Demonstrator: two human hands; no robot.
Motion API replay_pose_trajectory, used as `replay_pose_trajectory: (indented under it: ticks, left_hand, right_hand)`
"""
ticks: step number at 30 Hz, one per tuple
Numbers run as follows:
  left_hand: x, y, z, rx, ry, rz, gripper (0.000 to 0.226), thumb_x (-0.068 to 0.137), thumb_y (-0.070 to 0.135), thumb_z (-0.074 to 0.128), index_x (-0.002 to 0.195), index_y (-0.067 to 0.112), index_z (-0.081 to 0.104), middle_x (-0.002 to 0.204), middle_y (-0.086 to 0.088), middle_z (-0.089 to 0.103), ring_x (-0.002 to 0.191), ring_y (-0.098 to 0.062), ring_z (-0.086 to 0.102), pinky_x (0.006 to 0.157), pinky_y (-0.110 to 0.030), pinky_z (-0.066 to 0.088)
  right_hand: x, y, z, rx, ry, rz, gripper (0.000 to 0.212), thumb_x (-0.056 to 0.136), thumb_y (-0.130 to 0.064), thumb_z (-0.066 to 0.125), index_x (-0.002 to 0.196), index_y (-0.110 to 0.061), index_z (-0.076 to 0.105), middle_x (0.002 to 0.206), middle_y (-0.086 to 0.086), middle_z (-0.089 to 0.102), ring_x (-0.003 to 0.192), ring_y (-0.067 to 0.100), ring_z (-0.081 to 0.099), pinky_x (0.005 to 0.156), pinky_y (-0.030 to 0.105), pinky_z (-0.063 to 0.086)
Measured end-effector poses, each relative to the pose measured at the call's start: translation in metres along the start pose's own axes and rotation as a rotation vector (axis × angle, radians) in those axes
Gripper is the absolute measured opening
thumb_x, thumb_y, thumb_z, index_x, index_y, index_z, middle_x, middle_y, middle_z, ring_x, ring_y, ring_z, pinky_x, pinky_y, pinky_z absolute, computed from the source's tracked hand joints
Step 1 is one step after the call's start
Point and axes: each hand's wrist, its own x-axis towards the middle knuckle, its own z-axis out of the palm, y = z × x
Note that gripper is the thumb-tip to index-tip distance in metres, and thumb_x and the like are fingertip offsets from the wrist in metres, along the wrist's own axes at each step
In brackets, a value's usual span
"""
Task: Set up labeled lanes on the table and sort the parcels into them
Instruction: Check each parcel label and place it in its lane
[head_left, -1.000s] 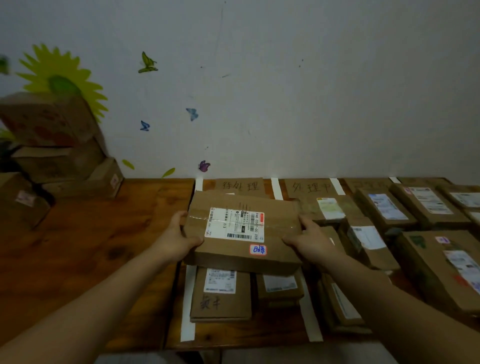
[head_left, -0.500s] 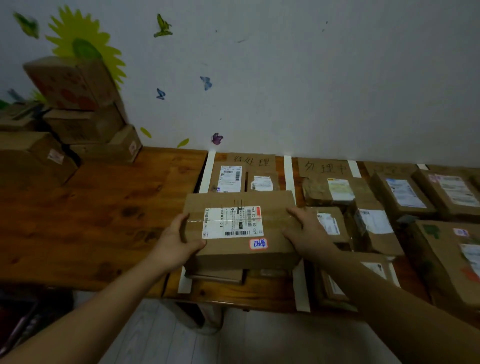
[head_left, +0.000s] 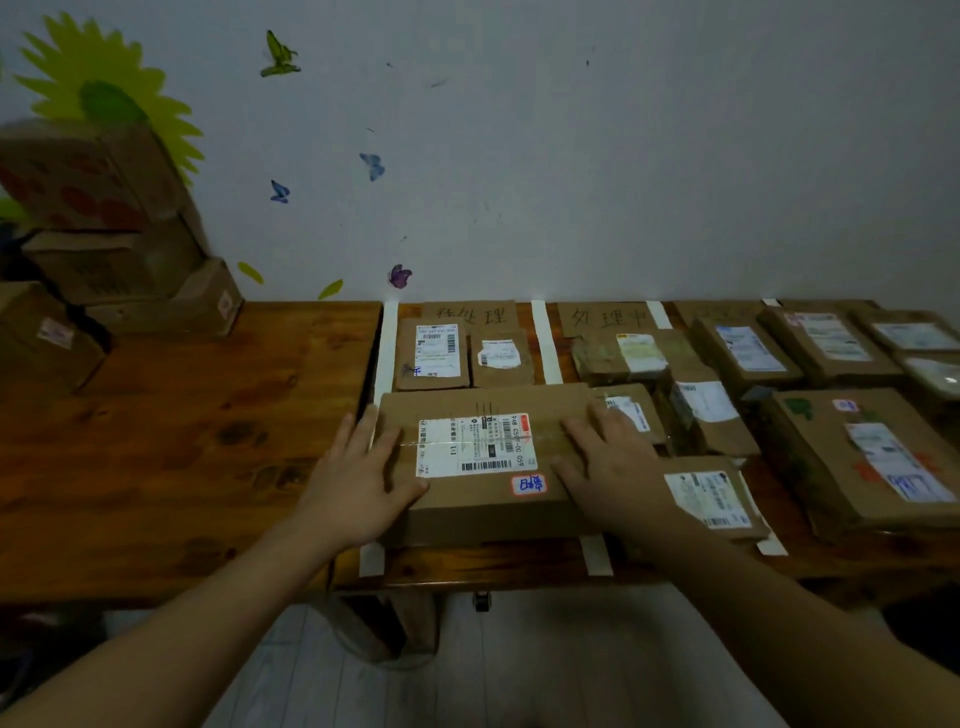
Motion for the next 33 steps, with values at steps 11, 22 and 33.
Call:
replay_pose_trajectory:
  ticks: [11,22,33]
  left_hand:
    - [0.008,-0.002,-0.021,0.013,-0.192,0.026,0.081,0.087,0.062,0.046,0.151,0.033,0.006,0.160,0.006,-0.004,0.146,-0.020,-0.006,0.117,-0.041,0.007]
    - [-0.001,-0.221,-0.130,-0.156,-0.047,-0.257,0.076,0.089,0.052,0.052,0.151,0.031,0.013,0.160,0.000,-0.001,0.147,-0.025,-0.002,0.116,-0.042,0.011]
    - [0.010,-0.427,-0.283,-0.194,0.172,-0.355,0.074,0.090,0.046,0.055,0.150,0.025,0.018,0.158,-0.004,0.013,0.144,-0.024,0.017,0.115,-0.040,0.019]
  right_hand:
    - [0.040,-0.037,-0.021,-0.227,-0.194,-0.150,0.049,0.088,-0.058,0.045,0.124,-0.025,0.050,0.132,0.007,0.048,0.124,0.024,0.041,0.109,0.048,0.027]
    - [0.097,-0.248,-0.006,-0.225,-0.218,-0.461,0.053,0.089,-0.059,0.043,0.128,-0.023,0.050,0.126,0.007,0.051,0.113,0.027,0.049,0.091,0.040,0.045]
    - [0.181,-0.490,-0.032,0.010,-0.166,-0.414,0.061,0.091,-0.053,0.050,0.138,-0.014,0.044,0.140,0.013,0.046,0.124,0.029,0.047,0.098,0.035,0.040]
